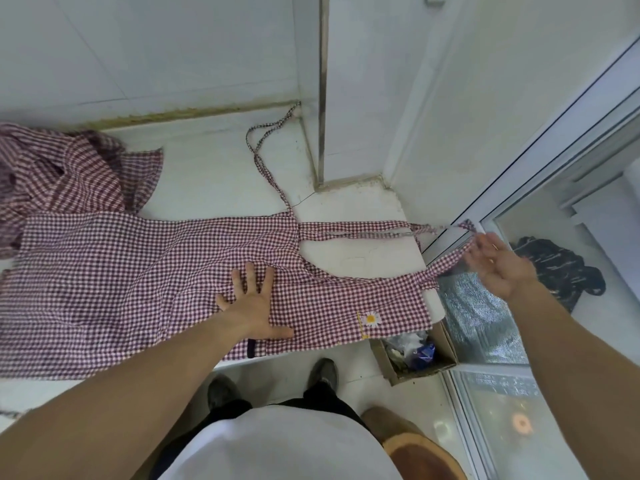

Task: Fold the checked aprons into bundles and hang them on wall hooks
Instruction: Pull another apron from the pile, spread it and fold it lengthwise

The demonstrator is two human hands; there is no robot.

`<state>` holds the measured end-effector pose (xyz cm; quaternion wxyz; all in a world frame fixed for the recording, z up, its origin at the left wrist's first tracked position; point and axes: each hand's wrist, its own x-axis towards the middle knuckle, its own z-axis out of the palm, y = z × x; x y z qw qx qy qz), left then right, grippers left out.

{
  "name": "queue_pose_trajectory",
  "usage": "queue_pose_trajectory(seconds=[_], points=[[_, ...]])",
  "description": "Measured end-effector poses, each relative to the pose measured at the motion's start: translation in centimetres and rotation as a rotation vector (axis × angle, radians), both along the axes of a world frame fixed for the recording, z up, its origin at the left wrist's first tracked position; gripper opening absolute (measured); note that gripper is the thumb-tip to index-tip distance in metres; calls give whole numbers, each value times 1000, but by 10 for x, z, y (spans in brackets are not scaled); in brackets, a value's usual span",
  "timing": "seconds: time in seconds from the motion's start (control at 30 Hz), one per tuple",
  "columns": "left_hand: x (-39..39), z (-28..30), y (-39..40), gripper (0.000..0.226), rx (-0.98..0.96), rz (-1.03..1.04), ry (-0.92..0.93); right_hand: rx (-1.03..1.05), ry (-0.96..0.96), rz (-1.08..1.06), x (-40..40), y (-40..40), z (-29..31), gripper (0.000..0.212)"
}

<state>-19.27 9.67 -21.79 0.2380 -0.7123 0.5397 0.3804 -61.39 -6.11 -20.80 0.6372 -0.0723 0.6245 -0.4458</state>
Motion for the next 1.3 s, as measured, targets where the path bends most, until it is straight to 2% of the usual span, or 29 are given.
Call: queue_pose_trajectory(seconds=[0.07, 0.13, 0.17, 0.2, 0.3, 0.37, 0.57, 0.6, 0.67, 0.73, 0.83, 0.9, 1.03, 1.07, 1.1, 1.13, 1.17, 1.23, 1.3], points=[[4, 3, 2, 147, 35, 0, -16, 52, 172, 134, 9, 5, -10, 45], [5, 6, 2, 149, 64, -7, -30, 197, 242, 309, 29, 19, -5, 30], [5, 6, 1, 149, 74, -6, -34, 277, 202, 403, 40, 27, -3, 24], [4, 7, 0, 150, 83, 1, -36, 343, 143, 477, 51, 34, -2, 28], [3, 6, -2, 151, 103, 14, -41, 392, 25, 668, 72, 46, -7, 53], [3, 5, -2, 151, 109, 15, -40, 317, 17, 632, 73, 43, -15, 52], [4, -3, -9, 153, 168, 21, -76, 166, 119, 226, 62, 21, -17, 5], [4, -5, -9, 152, 173, 22, -84, 140, 91, 136, 56, 16, -15, 7], [5, -8, -9, 150, 181, 20, -94, 98, -104, -30, 41, 5, -11, 15], [7, -11, -8, 151, 191, 14, -104, 91, -247, -116, 26, -5, -7, 16], [8, -14, -9, 153, 198, -13, -120, 85, -333, -118, 5, -16, 1, 11], [7, -15, -11, 153, 204, -19, -125, 32, -370, -84, -5, -19, 9, 25], [10, -20, -12, 156, 200, -23, -130, -37, -279, 434, -20, -27, 32, 64], [10, -21, -12, 156, 199, -23, -135, -39, -239, 527, -21, -31, 38, 57], [11, -22, -11, 156, 199, -23, -138, -67, -238, 544, -21, -37, 43, 38], [10, -22, -11, 156, 199, -25, -140, -113, -247, 464, -20, -42, 47, 21], [9, -22, -12, 155, 199, -26, -137, -162, -256, 351, -19, -48, 52, 14], [6, -20, -13, 154, 191, -20, -130, -246, -226, 261, -11, -54, 57, 9], [4, -16, -13, 156, 182, -21, -125, -286, -53, 336, -2, -56, 57, 18]])
